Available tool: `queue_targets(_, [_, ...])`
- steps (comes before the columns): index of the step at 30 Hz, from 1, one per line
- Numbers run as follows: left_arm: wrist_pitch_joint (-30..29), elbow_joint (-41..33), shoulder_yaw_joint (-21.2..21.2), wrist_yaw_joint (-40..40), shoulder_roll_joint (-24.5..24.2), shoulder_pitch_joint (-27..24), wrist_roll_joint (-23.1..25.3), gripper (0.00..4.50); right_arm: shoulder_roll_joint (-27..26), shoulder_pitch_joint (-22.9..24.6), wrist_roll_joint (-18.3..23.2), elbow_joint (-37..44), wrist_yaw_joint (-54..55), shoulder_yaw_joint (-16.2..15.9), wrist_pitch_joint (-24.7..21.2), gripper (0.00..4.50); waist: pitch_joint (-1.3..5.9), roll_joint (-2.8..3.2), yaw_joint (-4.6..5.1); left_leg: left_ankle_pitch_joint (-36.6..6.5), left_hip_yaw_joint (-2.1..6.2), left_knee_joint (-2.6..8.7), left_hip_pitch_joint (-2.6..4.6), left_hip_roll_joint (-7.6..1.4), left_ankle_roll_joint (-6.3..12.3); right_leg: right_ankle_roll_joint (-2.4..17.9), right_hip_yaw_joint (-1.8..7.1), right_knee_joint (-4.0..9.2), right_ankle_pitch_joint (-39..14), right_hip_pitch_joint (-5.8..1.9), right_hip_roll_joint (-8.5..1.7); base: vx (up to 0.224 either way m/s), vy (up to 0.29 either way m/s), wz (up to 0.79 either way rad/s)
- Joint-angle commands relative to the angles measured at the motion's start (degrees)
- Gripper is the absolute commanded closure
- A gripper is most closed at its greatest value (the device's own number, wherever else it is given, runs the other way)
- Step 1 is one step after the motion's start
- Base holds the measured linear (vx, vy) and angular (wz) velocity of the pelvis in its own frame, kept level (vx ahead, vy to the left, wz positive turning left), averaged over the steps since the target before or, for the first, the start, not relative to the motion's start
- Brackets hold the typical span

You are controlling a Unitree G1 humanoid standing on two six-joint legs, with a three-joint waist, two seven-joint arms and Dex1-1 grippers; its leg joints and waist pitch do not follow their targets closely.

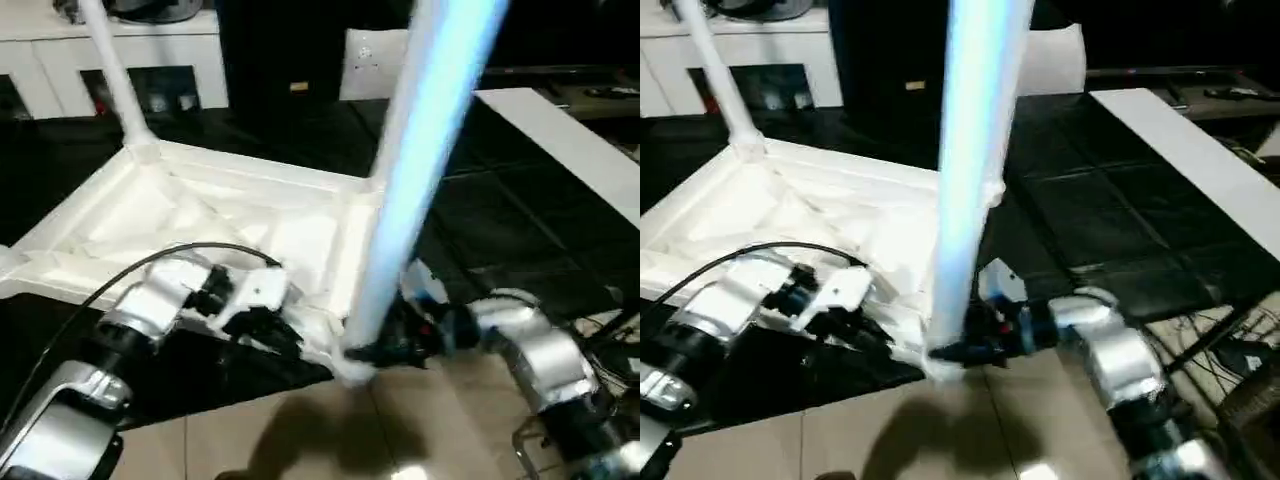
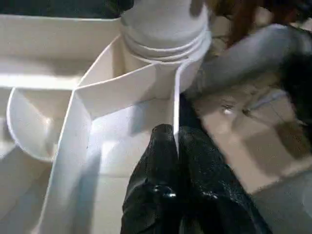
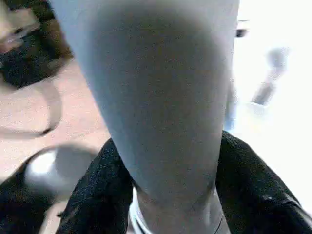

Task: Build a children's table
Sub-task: Rotate leg to tighten

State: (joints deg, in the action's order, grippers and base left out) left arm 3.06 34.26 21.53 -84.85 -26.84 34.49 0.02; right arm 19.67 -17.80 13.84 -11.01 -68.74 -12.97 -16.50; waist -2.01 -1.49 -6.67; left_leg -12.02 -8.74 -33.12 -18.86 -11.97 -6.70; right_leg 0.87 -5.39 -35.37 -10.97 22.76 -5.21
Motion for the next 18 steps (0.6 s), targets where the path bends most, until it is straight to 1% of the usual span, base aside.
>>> queue_targets(1, [-3.14, -1.56, 1.36, 5.68, 4.74, -0.96, -0.13, 4.5, -4.49, 0.37, -2.23, -1.04, 10.66, -1.11, -3.75, 2.51, 2.28, -0.03, 0.65, -11.54, -0.44, 4.41, -0.85, -0.79, -0.41, 6.53, 2.85, 5.4, -22.8, -3.22, -3.16, 0.0, 0.0, 0.0])
queue_targets(2, [-3.89, -1.59, 0.98, 6.94, 5.21, -1.07, -0.09, 4.5, -5.61, 0.56, -2.23, -1.15, 12.36, -0.76, -4.24, 2.51, 2.23, 0.04, 0.91, -12.74, -0.33, 4.47, -0.76, -0.74, -0.64, 5.53, 2.72, 5.67, -25.64, -3.12, -3.18, -0.051, -0.002, -0.05])
queue_targets(3, [-5.27, -1.53, 0.06, 9.44, 6.39, -1.19, -0.36, 4.5, -7.92, 0.49, -2.71, -1.98, 16.38, 0.05, -5.11, 2.51, 2.12, 0.06, 1.49, -14.87, -0.19, 4.54, -0.52, -0.71, -0.77, 4.08, 2.6, 6.3, -29.63, -2.82, -3.21, -0.054, 0.006, -0.05])
queue_targets(4, [-6.18, -1.51, -0.64, 11.0, 7.22, -1.26, -0.47, 4.5, -9.39, 0.44, -3.07, -2.42, 19.14, 0.55, -5.73, 2.52, 1.98, 0.13, 1.84, -15.82, -0.15, 4.59, -0.46, -0.73, -0.82, 3.74, 2.57, 6.51, -30.9, -2.58, -3.2, -0.054, 0.006, -0.05])
queue_targets(5, [-6.18, -1.51, -0.64, 11.0, 7.22, -1.26, -0.47, 4.5, -9.39, 0.44, -3.07, -2.42, 19.14, 0.55, -5.73, 2.52, 1.97, 0.01, 2.42, -16.92, 0.14, 4.66, -0.73, -0.54, -0.91, 2.68, 2.21, 6.87, -33.11, -2.81, -3.24, 0.0, 0.0, 0.0])
queue_targets(6, [-8.5, -1.38, -1.87, 15.7, 9.41, -1.08, -0.09, 4.5, -13.24, -0.22, -4.4, -4.66, 26.47, 1.64, -6.44, 2.52, 2.01, -0.05, 2.86, -17.38, 0.22, 4.65, -0.63, -0.55, -0.89, 2.07, 2.22, 7.1, -33.69, -2.59, -3.25, 0.0, 0.0, 0.0])
queue_targets(7, [-8.5, -1.38, -1.87, 15.7, 9.41, -1.08, -0.09, 4.5, -13.24, -0.22, -4.4, -4.66, 26.47, 1.64, -6.44, 2.52, 1.97, 0.01, 3.2, -17.9, 0.22, 4.63, -0.49, -0.48, -0.82, 2.22, 2.18, 7.19, -33.86, -2.3, -3.2, 0.0, 0.0, 0.0])
queue_targets(8, [-11.65, -0.29, -3.66, 24.41, 12.7, 0.12, 1.39, 4.5, -18.58, -1.92, -6.0, -8.67, 36.07, 3.25, -6.7, 2.52, 1.83, 0.11, 3.84, -18.82, 0.33, 4.54, -0.58, -0.31, -1.08, 2.14, 1.97, 7.41, -35.12, -2.16, -3.19, 0.0, 0.0, 0.0])
queue_targets(9, [-12.01, 0.1, -4.05, 26.21, 13.32, 0.52, 1.83, 4.5, -19.52, -2.39, -6.32, -9.33, 37.8, 3.66, -6.64, 2.52, 1.78, 0.11, 4.35, -20.51, 0.56, 4.48, -0.22, -0.23, -1.32, 1.68, 1.51, 7.85, -36.88, -1.98, -3.13, 0.0, 0.0, 0.0])
queue_targets(10, [-13.22, 0.56, -4.7, 28.38, 14.35, 1.16, 1.97, 4.5, -20.97, -3.36, -6.21, -10.46, 39.94, 4.49, -6.89, 2.52, 1.8, 0.08, 4.74, -21.46, 0.6, 4.42, 0.07, -0.16, -0.84, 1.33, 1.35, 8.23, -37.4, -1.88, -3.15, 0.0, 0.0, 0.0])
queue_targets(11, [-14.04, 0.9, -5.53, 30.74, 15.35, 1.72, 1.97, 4.5, -22.22, -4.22, -6.18, -11.35, 41.73, 5.28, -7.25, 2.52, 1.94, 0.49, 4.79, -21.56, 0.66, 4.44, 0.16, -0.22, -0.64, 1.72, 1.34, 8.15, -36.47, -1.99, -3.21, 0.0, 0.0, 0.0])
queue_targets(12, [-15.35, 1.74, -7.12, 35.05, 17.2, 2.84, 1.67, 4.5, -24.22, -5.99, -6.26, -13.5, 45.49, 6.65, -7.39, 2.52, 1.91, 0.53, 5.13, -21.67, 0.77, 4.68, -0.13, -0.29, -0.35, 2.14, 1.21, 8.2, -34.97, -2.23, -3.08, 0.0, 0.0, 0.0])
queue_targets(13, [-15.54, 1.86, -7.36, 35.68, 17.47, 3.0, 1.63, 4.5, -24.5, -6.24, -6.27, -13.8, 46.04, 6.85, -7.41, 2.52, 1.91, 0.53, 5.13, -21.67, 0.77, 4.68, -0.13, -0.29, -0.35, 2.14, 1.21, 8.2, -34.97, -2.23, -3.08, 0.0, 0.0, 0.0])
queue_targets(14, [-16.91, 2.23, -8.78, 39.63, 19.19, 3.99, 1.87, 4.5, -26.33, -8.0, -6.06, -16.02, 48.85, 8.22, -6.81, 2.52, 2.14, 0.77, 5.15, -21.29, 0.76, 4.95, -0.06, -0.53, -0.07, 3.39, 1.47, 7.9, -30.86, -2.36, -3.03, 0.0, 0.0, 0.0])
queue_targets(15, [-16.91, 2.23, -8.78, 39.63, 19.19, 3.99, 1.87, 4.5, -26.33, -8.0, -6.06, -16.02, 48.85, 8.22, -6.81, 2.52, 2.25, 0.75, 5.2, -20.45, 0.71, 5.07, -0.25, -0.64, 0.09, 4.56, 1.74, 7.55, -27.73, -2.43, -3.0, 0.0, 0.0, 0.0])
queue_targets(16, [-16.97, 2.28, -8.93, 39.97, 19.34, 4.09, 1.86, 4.5, -26.46, -8.15, -6.05, -16.21, 49.02, 8.3, -6.66, 2.17, 2.25, 0.69, 5.1, -20.01, 0.69, 5.16, -0.33, -0.69, 0.17, 5.08, 1.84, 7.38, -26.27, -2.54, -2.92, 0.0, 0.0, 0.0])
queue_targets(17, [-17.9, 2.35, -10.72, 43.74, 21.26, 5.21, 1.44, 4.5, -28.37, -10.17, -5.95, -18.81, 51.33, 9.43, -3.72, 1.82, 2.27, 0.61, 5.04, -19.28, 0.4, 5.1, -0.35, -0.67, 0.38, 6.02, 2.25, 7.1, -23.63, -2.39, -2.9, 0.0, 0.0, 0.0])
queue_targets(18, [-17.98, 2.22, -10.87, 43.93, 21.5, 5.36, 1.31, 4.5, -28.89, -10.47, -5.65, -19.16, 51.73, 9.91, -3.05, 1.82, 2.36, 0.54, 5.03, -18.18, 0.24, 5.05, -0.41, -0.63, 0.52, 7.17, 2.49, 6.82, -21.73, -2.45, -2.99, 0.0, 0.0, 0.0])
